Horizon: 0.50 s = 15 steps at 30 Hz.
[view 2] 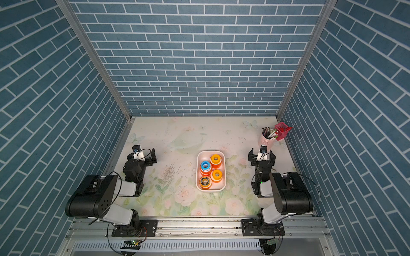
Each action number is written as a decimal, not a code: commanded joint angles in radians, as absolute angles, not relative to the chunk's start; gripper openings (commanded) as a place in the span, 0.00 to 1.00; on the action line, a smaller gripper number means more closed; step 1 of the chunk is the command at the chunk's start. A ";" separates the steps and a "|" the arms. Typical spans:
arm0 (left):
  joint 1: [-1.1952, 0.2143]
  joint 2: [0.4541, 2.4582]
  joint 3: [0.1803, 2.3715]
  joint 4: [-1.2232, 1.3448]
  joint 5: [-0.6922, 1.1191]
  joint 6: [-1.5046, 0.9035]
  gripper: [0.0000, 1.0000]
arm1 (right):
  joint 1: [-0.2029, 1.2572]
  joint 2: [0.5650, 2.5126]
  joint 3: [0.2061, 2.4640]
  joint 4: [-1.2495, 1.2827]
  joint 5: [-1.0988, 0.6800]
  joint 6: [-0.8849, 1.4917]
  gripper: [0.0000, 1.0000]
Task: Put the sealing tape into the storage box
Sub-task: Reset both arms
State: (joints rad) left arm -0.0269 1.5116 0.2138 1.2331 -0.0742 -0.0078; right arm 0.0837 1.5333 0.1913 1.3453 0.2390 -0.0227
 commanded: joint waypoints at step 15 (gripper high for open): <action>-0.032 1.515 0.222 1.256 -0.091 -0.011 1.00 | 0.083 1.537 0.197 1.334 0.238 -0.003 1.00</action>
